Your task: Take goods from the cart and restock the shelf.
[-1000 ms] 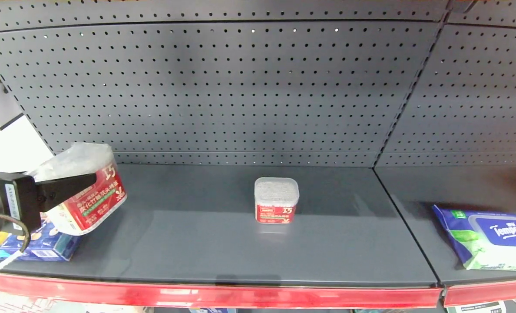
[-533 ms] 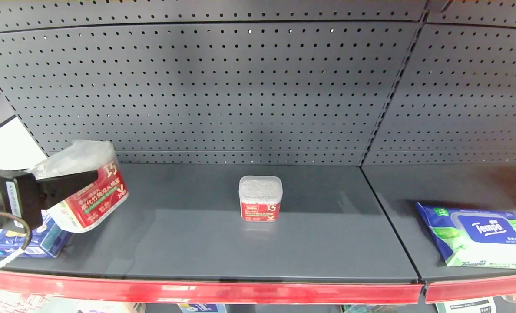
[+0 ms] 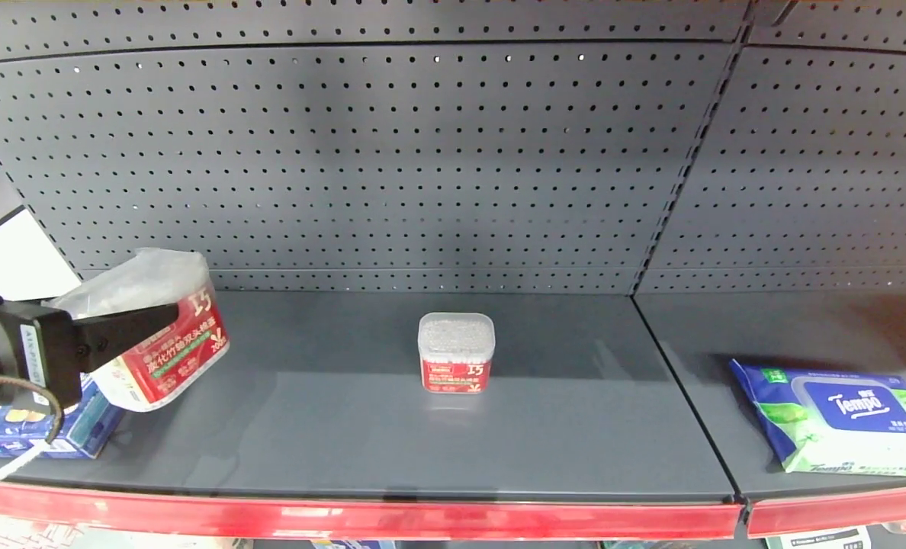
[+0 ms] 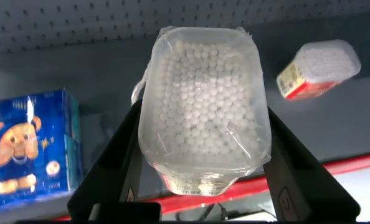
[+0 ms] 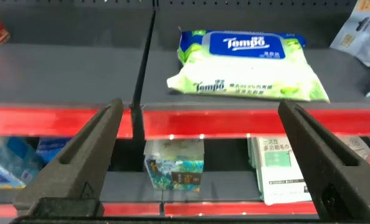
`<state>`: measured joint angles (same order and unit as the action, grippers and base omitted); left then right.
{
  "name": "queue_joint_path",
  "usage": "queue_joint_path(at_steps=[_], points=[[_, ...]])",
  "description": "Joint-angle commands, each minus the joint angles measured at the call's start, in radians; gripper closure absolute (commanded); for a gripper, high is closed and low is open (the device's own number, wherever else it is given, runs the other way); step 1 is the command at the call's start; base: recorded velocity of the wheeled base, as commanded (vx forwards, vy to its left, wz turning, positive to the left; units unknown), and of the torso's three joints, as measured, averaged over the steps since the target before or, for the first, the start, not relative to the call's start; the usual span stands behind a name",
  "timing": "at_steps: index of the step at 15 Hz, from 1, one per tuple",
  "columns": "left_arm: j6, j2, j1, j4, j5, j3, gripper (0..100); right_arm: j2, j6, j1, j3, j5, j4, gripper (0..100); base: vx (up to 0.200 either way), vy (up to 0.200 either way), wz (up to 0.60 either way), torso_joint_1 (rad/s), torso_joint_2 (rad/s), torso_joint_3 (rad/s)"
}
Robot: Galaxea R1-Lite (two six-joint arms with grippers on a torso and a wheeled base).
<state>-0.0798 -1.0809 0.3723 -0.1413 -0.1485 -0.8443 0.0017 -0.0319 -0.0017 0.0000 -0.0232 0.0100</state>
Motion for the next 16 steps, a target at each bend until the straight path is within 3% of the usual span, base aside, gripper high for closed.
queue_joint_path(at_steps=[1,8,10,11,13,15,16], points=[[0.0,0.001,0.0,0.0,0.0,0.002,100,0.001,0.0,0.0,0.0,0.0,0.001,0,0.0,0.0,0.0,0.0,0.0,0.0],[0.005,-0.002,0.0,0.003,0.0,0.002,100,0.026,-0.013,0.003,0.0,0.003,0.004,0,0.0,0.0,0.0,0.0,0.0,0.0],[0.031,-0.002,-0.001,0.003,0.0,0.001,100,0.031,-0.049,0.009,-0.005,0.032,0.001,0,0.0,0.0,0.0,0.0,0.0,0.0],[0.031,-0.001,-0.001,0.003,0.0,0.001,100,0.116,-0.039,0.012,-0.104,0.049,0.004,0,0.0,0.0,0.0,0.0,0.0,0.0],[0.032,-0.007,0.002,0.003,0.0,0.011,100,0.506,0.106,0.039,-0.482,0.103,0.004,0,0.0,0.0,0.0,0.0,0.0,0.0],[0.052,-0.014,0.002,0.023,0.0,0.021,100,0.684,0.001,0.127,-0.565,0.223,-0.002,0,0.0,0.0,0.0,0.0,0.0,0.0],[0.057,-0.021,0.002,0.043,0.0,0.021,100,0.759,-0.063,0.154,-0.558,0.227,-0.013,0,0.0,0.0,0.0,0.0,0.0,0.0]])
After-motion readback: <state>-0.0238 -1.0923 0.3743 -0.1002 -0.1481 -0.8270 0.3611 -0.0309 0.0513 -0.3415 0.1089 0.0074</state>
